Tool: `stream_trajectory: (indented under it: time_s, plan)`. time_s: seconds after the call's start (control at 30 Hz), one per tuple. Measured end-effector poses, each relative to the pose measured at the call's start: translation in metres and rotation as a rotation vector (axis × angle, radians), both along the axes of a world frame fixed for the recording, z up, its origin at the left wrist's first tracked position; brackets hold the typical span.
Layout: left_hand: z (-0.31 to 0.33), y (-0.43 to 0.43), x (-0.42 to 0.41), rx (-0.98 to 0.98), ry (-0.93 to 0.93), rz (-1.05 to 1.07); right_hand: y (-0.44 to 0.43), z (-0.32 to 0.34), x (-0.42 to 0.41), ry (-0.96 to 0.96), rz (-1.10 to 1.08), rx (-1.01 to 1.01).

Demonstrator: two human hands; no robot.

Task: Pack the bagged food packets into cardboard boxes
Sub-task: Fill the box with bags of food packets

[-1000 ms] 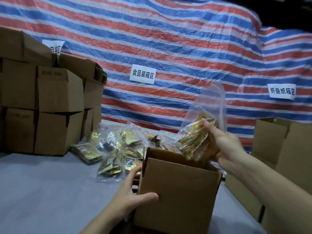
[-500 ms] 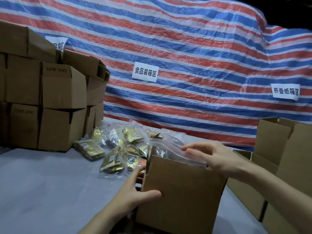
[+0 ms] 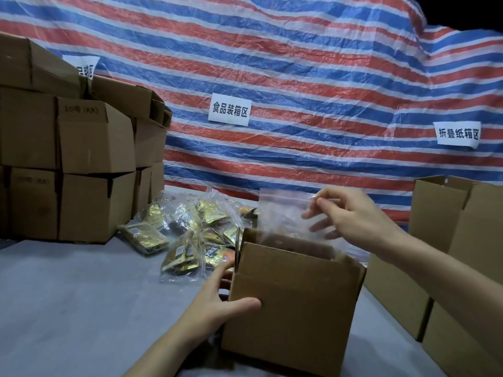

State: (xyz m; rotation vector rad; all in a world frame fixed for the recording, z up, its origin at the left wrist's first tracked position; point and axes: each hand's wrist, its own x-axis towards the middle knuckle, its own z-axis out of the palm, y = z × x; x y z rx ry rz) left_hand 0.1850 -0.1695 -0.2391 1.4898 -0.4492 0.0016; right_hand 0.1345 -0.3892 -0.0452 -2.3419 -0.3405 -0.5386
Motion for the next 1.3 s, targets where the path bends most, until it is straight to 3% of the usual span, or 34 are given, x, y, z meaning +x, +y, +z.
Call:
stream_trajectory:
  time_s: [0.13, 0.37, 0.5, 0.73, 0.83, 1.03, 1.1, 1.17, 1.3]
  plan:
    - [0.001, 0.0, -0.001, 0.015, -0.005, 0.008, -0.004, 0.0, -0.002, -0.059, 0.034, 0.083]
    - [0.002, -0.001, -0.002, 0.029, -0.023, 0.02, -0.016, 0.002, -0.012, 0.467, 0.285, 0.002]
    - [0.002, -0.001, -0.004, 0.039, -0.049, 0.031, -0.02, -0.001, -0.003, 0.498, 0.095, 0.046]
    - [0.004, -0.001, -0.008, 0.099, -0.104, 0.051, -0.01, -0.016, 0.013, 0.556, -0.211, -0.469]
    - [0.004, 0.0, -0.008, 0.099, -0.09, 0.047, -0.003, -0.016, 0.016, 0.504, -0.244, -0.494]
    - [0.003, 0.0, -0.007, 0.109, -0.097, 0.057, 0.008, -0.018, 0.013, 0.106, -0.252, -0.598]
    - [0.002, 0.0, -0.006, 0.111, -0.099, 0.06, 0.011, -0.017, 0.011, 0.062, -0.213, -0.609]
    - [0.002, -0.001, -0.005, 0.111, -0.097, 0.054, 0.017, -0.015, 0.01, 0.224, -0.164, -0.544]
    - [0.002, -0.001, -0.006, 0.115, -0.106, 0.057, 0.022, -0.018, 0.011, 0.737, -0.091, -0.467]
